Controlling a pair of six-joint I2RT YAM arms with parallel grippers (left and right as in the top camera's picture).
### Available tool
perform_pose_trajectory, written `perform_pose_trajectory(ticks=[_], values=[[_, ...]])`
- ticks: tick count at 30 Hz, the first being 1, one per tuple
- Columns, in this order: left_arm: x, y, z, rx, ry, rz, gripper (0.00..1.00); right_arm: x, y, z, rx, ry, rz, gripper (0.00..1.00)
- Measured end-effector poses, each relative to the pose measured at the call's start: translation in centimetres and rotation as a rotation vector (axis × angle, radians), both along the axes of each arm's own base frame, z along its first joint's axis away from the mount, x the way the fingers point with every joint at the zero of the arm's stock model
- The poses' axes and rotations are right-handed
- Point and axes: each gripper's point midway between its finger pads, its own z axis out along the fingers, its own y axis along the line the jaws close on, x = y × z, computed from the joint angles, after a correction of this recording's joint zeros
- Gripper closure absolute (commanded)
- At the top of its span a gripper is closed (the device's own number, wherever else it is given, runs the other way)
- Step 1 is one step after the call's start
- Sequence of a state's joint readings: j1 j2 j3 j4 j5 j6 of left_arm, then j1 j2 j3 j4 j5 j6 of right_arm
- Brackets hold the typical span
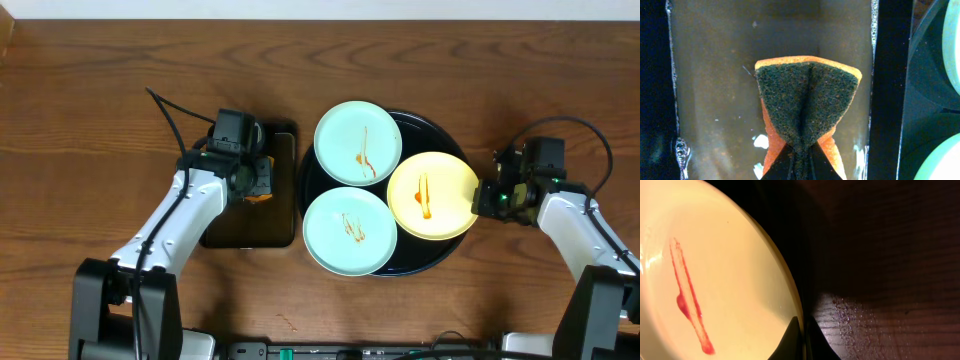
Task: Clean dirty plates on tray and stack at the side
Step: 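Grip the yellow plate rim with the right gripper, hold sponge above tray, then scrub the yellow plate with the sponge in the left gripper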
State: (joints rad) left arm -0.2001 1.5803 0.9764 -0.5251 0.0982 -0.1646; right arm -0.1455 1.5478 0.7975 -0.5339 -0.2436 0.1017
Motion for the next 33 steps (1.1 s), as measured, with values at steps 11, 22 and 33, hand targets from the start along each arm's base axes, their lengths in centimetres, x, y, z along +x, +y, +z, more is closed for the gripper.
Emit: perform_pose_trajectory(ticks=[11,22,33], values=[[0.0,0.0,0.0,0.000,0.000,0.000,0.93,0.0,0.0,0.0,0.000,0.001,0.000,0.99],[-0.1,-4.0,3.0,-0.169,0.027,-0.087,0.93,-0.1,0.0,0.0,0.001,0.005,0.000,0.99],[1.2,-16.9,14.0,-0.323,-0.171,-0.337,0.93,-0.4,0.1,-0.1,0.006,0.017,0.001,0.99]])
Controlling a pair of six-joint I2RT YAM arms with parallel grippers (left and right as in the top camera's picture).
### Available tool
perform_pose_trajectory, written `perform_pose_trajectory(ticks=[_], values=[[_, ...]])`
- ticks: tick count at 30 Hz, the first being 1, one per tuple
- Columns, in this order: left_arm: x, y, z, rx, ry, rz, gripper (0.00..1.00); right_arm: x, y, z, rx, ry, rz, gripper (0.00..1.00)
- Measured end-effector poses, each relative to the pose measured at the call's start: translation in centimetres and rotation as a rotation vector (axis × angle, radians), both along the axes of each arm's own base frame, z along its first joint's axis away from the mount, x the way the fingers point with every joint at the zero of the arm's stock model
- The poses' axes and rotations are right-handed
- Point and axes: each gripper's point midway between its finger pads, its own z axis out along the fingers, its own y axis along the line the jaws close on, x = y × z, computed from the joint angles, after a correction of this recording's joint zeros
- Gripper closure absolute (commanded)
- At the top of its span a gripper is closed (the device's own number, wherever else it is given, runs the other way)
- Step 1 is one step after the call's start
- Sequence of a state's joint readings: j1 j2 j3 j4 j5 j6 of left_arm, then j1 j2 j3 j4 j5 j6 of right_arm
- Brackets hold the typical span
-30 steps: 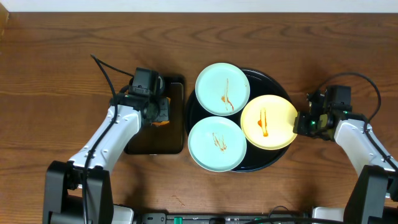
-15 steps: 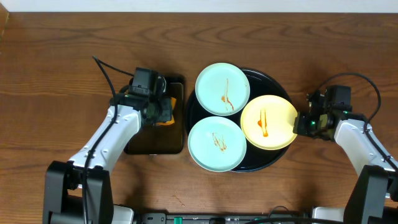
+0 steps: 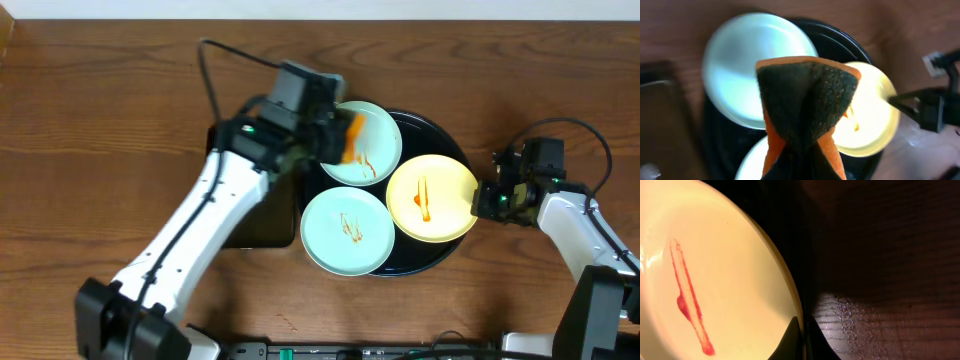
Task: Clean dirty plates on tray and stack at the side
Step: 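Scrub the yellow plate with the sponge in the left gripper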
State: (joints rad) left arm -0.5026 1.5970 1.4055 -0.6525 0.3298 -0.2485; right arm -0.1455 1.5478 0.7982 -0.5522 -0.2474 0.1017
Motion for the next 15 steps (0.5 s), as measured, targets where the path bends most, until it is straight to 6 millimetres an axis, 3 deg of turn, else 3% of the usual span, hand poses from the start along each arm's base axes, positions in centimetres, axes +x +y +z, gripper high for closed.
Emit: perform_pose_trajectory(ticks=[2,6,7,15], values=[[0.2,-3.1,-0.8,-0.028,-0.022,-0.051,0.92,0.0,0.0,0.0,0.000,0.000,0.000,0.99],[-1.9,-8.7,-5.3,-0.012,0.049,-0.160,0.92,0.0,0.0,0.0,0.000,0.002,0.000,0.99],[-3.3,-10.7,-7.5,-0.002,0.087,-0.209,0.93,-0.1,0.0,0.0,0.000,0.003,0.000,0.99],[-7.7,-16.4,-13.1,0.024,0.139,-0.345,0.93,-0.1,0.0,0.0,0.001,0.003,0.000,0.99]])
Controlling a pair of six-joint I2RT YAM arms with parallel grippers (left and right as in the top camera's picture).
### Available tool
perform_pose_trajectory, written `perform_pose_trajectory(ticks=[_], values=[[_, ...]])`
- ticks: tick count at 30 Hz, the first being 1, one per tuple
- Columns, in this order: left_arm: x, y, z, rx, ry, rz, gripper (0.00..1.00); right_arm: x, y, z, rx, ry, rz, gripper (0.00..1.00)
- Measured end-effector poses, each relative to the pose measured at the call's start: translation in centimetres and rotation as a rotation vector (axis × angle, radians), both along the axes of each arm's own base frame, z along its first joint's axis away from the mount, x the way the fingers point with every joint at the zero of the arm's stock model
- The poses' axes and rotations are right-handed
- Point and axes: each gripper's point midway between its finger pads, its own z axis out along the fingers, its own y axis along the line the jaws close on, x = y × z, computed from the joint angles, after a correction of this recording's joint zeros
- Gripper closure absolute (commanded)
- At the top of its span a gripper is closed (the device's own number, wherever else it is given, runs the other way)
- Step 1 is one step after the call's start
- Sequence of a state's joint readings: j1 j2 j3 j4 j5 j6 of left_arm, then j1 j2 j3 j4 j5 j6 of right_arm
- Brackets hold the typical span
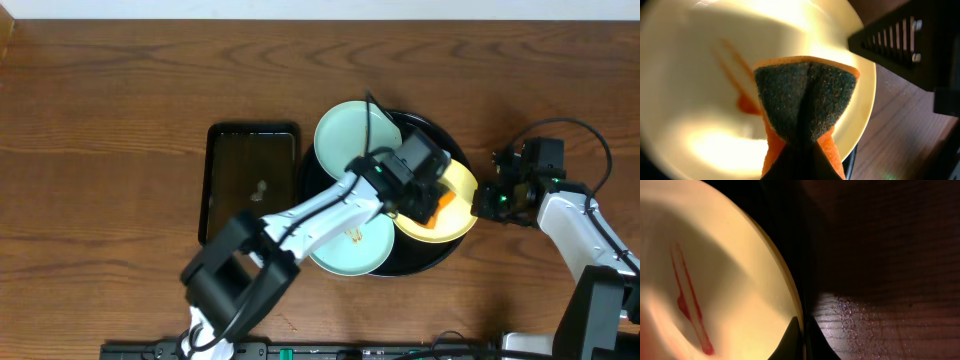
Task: Clean dirty plates on tray and stack at the side
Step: 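Scrub the yellow plate with the sponge in the left gripper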
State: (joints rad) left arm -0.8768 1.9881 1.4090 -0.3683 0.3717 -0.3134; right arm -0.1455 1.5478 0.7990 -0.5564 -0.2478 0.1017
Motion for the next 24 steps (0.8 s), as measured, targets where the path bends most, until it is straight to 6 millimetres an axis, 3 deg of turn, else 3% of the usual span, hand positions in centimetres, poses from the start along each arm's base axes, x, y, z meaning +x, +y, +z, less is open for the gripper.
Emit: perform_pose_trajectory(ticks=[6,9,21,24], values=[[-1.3,-2.3,-2.4,-0.009,-0.007,-0.048,0.93,-0.2,0.0,0.0,0.001,0.007,0.000,0.99],[-0.8,-2.0,-3.3,0.019,-0.024,-0.030,0.93,-0.3,0.1,-0.1,0.005,0.014,0.001,0.99],[6.1,0.2,-2.4,0.029,-0.189,0.140,0.92,-1.0,0.3,-0.2,0.014,0.044,0.002,0.99],[6.4,0.4,-2.4,0.035,-0.197,0.148,0.92,-1.1,0.3,-0.2,0.014,0.048,0.002,0.99]])
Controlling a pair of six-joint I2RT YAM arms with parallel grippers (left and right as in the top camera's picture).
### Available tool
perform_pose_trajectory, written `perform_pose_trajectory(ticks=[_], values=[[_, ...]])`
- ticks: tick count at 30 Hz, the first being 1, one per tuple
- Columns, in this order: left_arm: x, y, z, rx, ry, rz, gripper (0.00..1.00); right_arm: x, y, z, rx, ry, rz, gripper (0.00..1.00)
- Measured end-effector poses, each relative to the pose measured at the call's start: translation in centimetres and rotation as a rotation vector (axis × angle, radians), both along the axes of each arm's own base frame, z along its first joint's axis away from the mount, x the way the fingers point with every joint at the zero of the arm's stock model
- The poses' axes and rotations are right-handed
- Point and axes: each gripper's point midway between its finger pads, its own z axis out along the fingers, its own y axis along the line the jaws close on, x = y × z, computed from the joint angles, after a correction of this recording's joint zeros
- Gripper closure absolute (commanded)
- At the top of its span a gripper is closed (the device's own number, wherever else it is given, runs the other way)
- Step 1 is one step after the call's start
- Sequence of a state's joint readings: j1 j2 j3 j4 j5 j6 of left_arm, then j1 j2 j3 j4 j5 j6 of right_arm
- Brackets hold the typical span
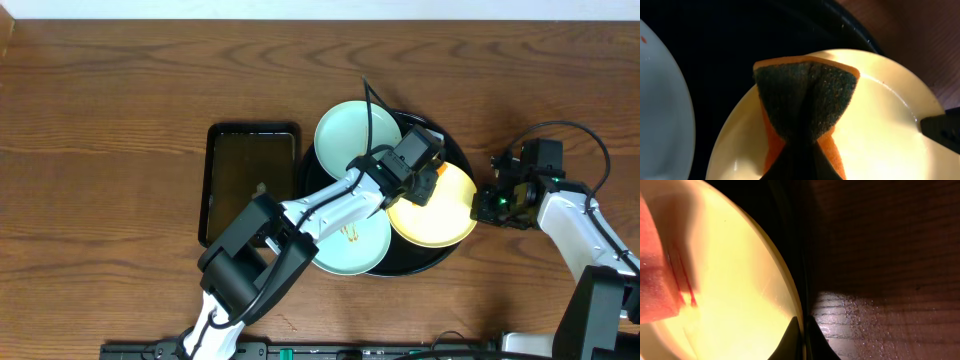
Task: Clean dirty plates on tray and stack at the side
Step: 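Scrub the yellow plate with the sponge in the left gripper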
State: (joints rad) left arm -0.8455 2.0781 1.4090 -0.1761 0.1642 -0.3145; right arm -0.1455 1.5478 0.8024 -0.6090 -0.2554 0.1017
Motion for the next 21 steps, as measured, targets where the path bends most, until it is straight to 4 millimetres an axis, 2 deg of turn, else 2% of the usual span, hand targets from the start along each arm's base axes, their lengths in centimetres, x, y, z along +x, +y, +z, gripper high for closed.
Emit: perform_pose_trajectory(ticks=[5,8,12,17,21], values=[[-1.0,0.8,-0.9,0.051,0.037,-0.003,0.92,0.0,0.0,0.0,0.000,0.000,0.000,0.99],[-2.1,0.6,-1.1,0.058,0.060,-0.049,0.92,0.0,0.0,0.0,0.000,0.000,0.000,0.99],[-4.9,1.0,-2.0,0.130,0.116,-0.151,0.93,-0.1,0.1,0.0,0.001,0.001,0.007,0.99],[-7.2,1.9,-2.4,0.198,0.141,-0.295,0.92,-0.1,0.1,0.0,0.003,0.003,0.008,0.99],[-8.2,2.4,-2.2,0.232,0.146,-0.403,0.93,-0.1,0.1,0.0,0.003,0.003,0.008,0.99]])
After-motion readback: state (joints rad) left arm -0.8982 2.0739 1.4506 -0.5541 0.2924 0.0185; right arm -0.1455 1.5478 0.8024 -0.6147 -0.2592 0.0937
